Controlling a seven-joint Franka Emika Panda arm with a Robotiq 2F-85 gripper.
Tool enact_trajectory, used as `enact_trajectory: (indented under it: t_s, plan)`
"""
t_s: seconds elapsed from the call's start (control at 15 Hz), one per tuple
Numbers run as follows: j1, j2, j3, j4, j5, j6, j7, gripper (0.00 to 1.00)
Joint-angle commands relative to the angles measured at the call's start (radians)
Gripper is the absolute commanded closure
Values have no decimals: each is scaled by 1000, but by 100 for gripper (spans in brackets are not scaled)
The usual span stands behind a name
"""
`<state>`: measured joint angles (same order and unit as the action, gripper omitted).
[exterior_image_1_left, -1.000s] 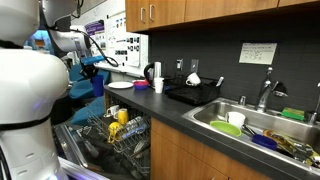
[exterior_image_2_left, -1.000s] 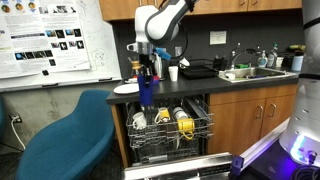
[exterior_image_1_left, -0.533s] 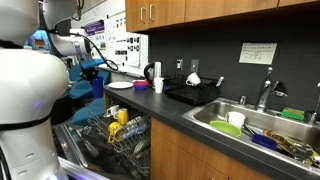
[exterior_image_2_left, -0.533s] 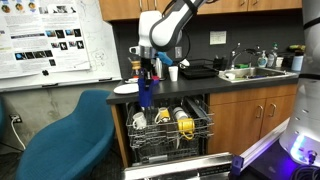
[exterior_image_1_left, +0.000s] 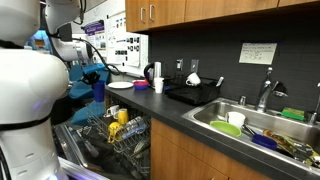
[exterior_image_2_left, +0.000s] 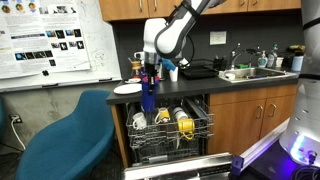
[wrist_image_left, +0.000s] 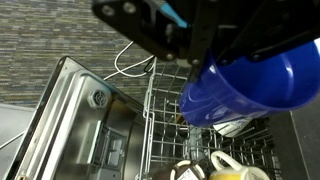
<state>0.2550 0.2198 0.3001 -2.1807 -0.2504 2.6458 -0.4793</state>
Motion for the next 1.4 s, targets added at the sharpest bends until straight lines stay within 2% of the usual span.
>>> enact_trajectory:
  t_s: [0.0, 0.53, 0.87, 1.33]
  plan:
    - [-3, -5, -12, -42, -13, 47, 35, 98]
    - [-1, 59, -34, -47, -24, 85, 84, 98]
    - [7, 131, -67, -17, -58, 97, 121, 98]
    - [31, 186, -81, 30, -94, 106, 166, 98]
